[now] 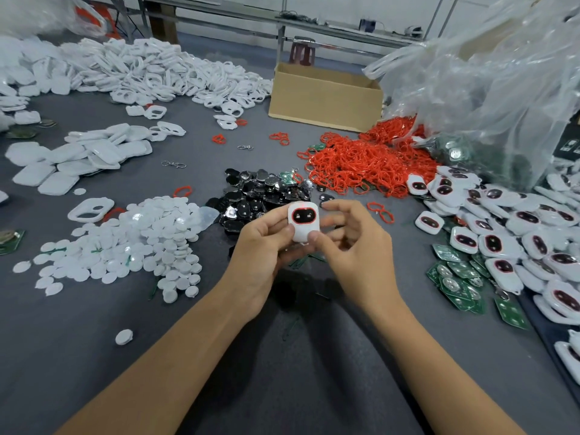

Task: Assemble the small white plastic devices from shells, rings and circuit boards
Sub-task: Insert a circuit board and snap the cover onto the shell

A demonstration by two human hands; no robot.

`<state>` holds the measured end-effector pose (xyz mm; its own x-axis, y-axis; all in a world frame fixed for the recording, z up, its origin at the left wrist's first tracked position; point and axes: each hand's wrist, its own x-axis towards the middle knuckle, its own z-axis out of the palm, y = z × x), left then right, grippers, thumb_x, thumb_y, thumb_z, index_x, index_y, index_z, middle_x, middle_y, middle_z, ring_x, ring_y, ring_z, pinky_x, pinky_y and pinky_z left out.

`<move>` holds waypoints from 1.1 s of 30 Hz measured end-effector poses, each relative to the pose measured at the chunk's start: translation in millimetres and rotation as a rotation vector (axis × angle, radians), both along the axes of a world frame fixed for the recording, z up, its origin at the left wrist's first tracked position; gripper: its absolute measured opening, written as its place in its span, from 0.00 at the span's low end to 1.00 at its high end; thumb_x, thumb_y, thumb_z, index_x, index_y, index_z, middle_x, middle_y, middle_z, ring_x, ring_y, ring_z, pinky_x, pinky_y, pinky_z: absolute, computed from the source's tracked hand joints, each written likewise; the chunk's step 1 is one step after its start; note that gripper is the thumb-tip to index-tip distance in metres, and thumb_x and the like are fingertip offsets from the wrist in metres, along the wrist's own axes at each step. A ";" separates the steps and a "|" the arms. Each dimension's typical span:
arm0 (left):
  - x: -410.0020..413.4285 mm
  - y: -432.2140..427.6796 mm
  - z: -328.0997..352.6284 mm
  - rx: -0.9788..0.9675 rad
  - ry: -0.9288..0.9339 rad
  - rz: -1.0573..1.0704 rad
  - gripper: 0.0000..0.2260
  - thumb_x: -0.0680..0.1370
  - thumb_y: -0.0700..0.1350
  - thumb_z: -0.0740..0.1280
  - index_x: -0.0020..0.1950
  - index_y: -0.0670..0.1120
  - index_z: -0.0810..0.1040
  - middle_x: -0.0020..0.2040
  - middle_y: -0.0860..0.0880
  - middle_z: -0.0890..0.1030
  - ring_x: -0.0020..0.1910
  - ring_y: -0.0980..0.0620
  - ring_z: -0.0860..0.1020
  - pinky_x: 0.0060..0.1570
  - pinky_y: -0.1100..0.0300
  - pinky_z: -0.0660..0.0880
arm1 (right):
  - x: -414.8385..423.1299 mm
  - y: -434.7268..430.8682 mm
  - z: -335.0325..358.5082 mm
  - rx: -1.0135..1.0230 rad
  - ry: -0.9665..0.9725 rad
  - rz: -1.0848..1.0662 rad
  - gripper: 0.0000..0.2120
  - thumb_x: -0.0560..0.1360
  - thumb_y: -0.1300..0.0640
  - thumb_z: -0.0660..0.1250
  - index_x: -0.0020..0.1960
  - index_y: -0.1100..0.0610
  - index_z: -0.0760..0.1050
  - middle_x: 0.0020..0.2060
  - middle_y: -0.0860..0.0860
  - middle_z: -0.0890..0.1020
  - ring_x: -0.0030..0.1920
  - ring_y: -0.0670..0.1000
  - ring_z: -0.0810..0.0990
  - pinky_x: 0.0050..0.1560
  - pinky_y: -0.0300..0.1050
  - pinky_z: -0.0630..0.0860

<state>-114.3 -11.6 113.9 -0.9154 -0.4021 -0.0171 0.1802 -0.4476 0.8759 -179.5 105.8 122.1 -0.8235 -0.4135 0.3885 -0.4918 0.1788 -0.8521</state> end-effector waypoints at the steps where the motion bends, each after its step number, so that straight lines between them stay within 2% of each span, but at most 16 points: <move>1: 0.1 0.3 -0.5 -0.033 -0.009 0.001 0.15 0.81 0.31 0.57 0.57 0.43 0.80 0.50 0.45 0.85 0.46 0.52 0.84 0.44 0.60 0.81 | -0.7 0.0 0.5 -0.002 -0.062 0.022 0.17 0.69 0.65 0.74 0.53 0.51 0.76 0.40 0.49 0.83 0.34 0.51 0.81 0.37 0.40 0.76; 4: 1.3 1.6 -1.3 -0.107 -0.030 0.004 0.14 0.81 0.31 0.58 0.58 0.43 0.80 0.52 0.44 0.85 0.48 0.51 0.84 0.44 0.60 0.81 | -1.8 0.2 2.6 0.010 -0.184 0.105 0.15 0.70 0.65 0.74 0.55 0.58 0.78 0.44 0.56 0.84 0.36 0.56 0.80 0.43 0.56 0.80; 8: 2.4 3.1 -1.3 -0.116 -0.024 0.000 0.14 0.81 0.31 0.58 0.55 0.45 0.80 0.46 0.50 0.86 0.44 0.55 0.84 0.39 0.63 0.80 | -0.8 0.2 1.8 -0.043 -0.327 0.203 0.15 0.72 0.69 0.70 0.57 0.59 0.75 0.44 0.62 0.83 0.39 0.57 0.77 0.46 0.64 0.77; 11: 3.6 4.0 -0.5 -0.175 -0.018 -0.003 0.14 0.80 0.31 0.59 0.58 0.45 0.80 0.48 0.49 0.86 0.44 0.54 0.84 0.39 0.63 0.80 | -0.4 1.2 1.5 -0.062 -0.364 0.251 0.12 0.74 0.68 0.68 0.56 0.59 0.75 0.44 0.67 0.81 0.42 0.58 0.77 0.48 0.69 0.75; 13: 4.2 5.6 0.0 -0.218 -0.023 0.018 0.14 0.80 0.32 0.61 0.60 0.45 0.79 0.51 0.47 0.85 0.46 0.52 0.84 0.41 0.60 0.81 | -1.4 2.7 1.7 -0.020 -0.275 0.230 0.09 0.73 0.67 0.69 0.52 0.58 0.75 0.40 0.64 0.81 0.39 0.55 0.75 0.43 0.64 0.76; 17: 3.3 6.8 0.3 -0.219 -0.088 0.131 0.12 0.79 0.35 0.65 0.61 0.44 0.78 0.56 0.44 0.82 0.52 0.46 0.83 0.45 0.58 0.82 | -14.5 9.0 0.8 0.117 0.021 -0.056 0.09 0.70 0.63 0.73 0.44 0.53 0.75 0.31 0.45 0.80 0.31 0.39 0.75 0.34 0.34 0.70; 18: 3.3 6.6 0.5 -0.229 -0.101 0.141 0.11 0.79 0.35 0.65 0.60 0.44 0.78 0.56 0.45 0.82 0.53 0.46 0.83 0.46 0.58 0.82 | -18.1 12.0 1.5 0.150 0.076 -0.134 0.10 0.70 0.61 0.73 0.45 0.52 0.74 0.32 0.44 0.80 0.31 0.39 0.76 0.34 0.32 0.69; 19: 3.6 6.6 1.0 -0.240 -0.111 0.138 0.11 0.79 0.35 0.65 0.60 0.44 0.78 0.56 0.45 0.82 0.54 0.47 0.82 0.46 0.58 0.82 | -21.8 15.7 1.7 0.183 0.110 -0.185 0.10 0.70 0.60 0.73 0.47 0.51 0.74 0.33 0.44 0.81 0.32 0.42 0.78 0.36 0.35 0.71; 22: 5.2 6.6 2.3 -0.245 -0.128 0.117 0.10 0.80 0.37 0.65 0.59 0.44 0.79 0.56 0.45 0.82 0.52 0.47 0.83 0.49 0.55 0.82 | -30.5 24.7 0.3 0.305 0.187 -0.224 0.12 0.71 0.61 0.70 0.53 0.52 0.74 0.36 0.50 0.81 0.35 0.51 0.77 0.43 0.47 0.74; 25: 5.3 5.5 2.7 -0.236 -0.133 0.114 0.09 0.80 0.37 0.65 0.59 0.43 0.79 0.56 0.44 0.82 0.49 0.48 0.83 0.48 0.56 0.82 | -32.9 28.2 1.5 0.292 0.293 -0.262 0.11 0.73 0.61 0.69 0.54 0.55 0.74 0.37 0.50 0.80 0.35 0.51 0.76 0.43 0.51 0.74; 26: 5.3 4.9 2.8 -0.231 -0.133 0.113 0.09 0.80 0.37 0.65 0.59 0.43 0.79 0.56 0.44 0.82 0.48 0.49 0.83 0.47 0.56 0.82 | -32.6 28.8 3.4 0.238 0.340 -0.287 0.12 0.74 0.61 0.68 0.57 0.54 0.74 0.36 0.49 0.79 0.34 0.50 0.75 0.42 0.49 0.73; 28: 5.5 4.3 2.7 -0.223 -0.134 0.109 0.09 0.80 0.38 0.65 0.59 0.43 0.79 0.56 0.43 0.82 0.46 0.50 0.82 0.44 0.56 0.82 | -31.1 29.6 8.7 0.121 0.463 -0.352 0.15 0.77 0.60 0.66 0.64 0.55 0.72 0.38 0.50 0.79 0.34 0.47 0.74 0.40 0.39 0.70; 31: 5.2 3.7 2.3 -0.217 -0.137 0.109 0.08 0.80 0.38 0.65 0.57 0.43 0.79 0.56 0.42 0.81 0.44 0.51 0.81 0.42 0.57 0.82 | -30.2 30.2 16.3 0.002 0.643 -0.455 0.17 0.79 0.61 0.64 0.67 0.60 0.72 0.48 0.56 0.82 0.42 0.45 0.75 0.47 0.25 0.66; 33: 4.2 3.4 1.5 -0.218 -0.142 0.110 0.07 0.80 0.38 0.65 0.57 0.43 0.79 0.56 0.41 0.81 0.43 0.51 0.81 0.42 0.58 0.82 | -33.6 31.4 19.5 -0.068 0.738 -0.525 0.16 0.79 0.63 0.63 0.66 0.64 0.73 0.52 0.52 0.80 0.48 0.43 0.74 0.54 0.23 0.63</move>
<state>-110.1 -8.2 115.5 -0.8605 -0.5075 -0.0441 0.0864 -0.2307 0.9692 -213.1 137.2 141.5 -0.4313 -0.0118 0.9021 -0.7866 0.4946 -0.3696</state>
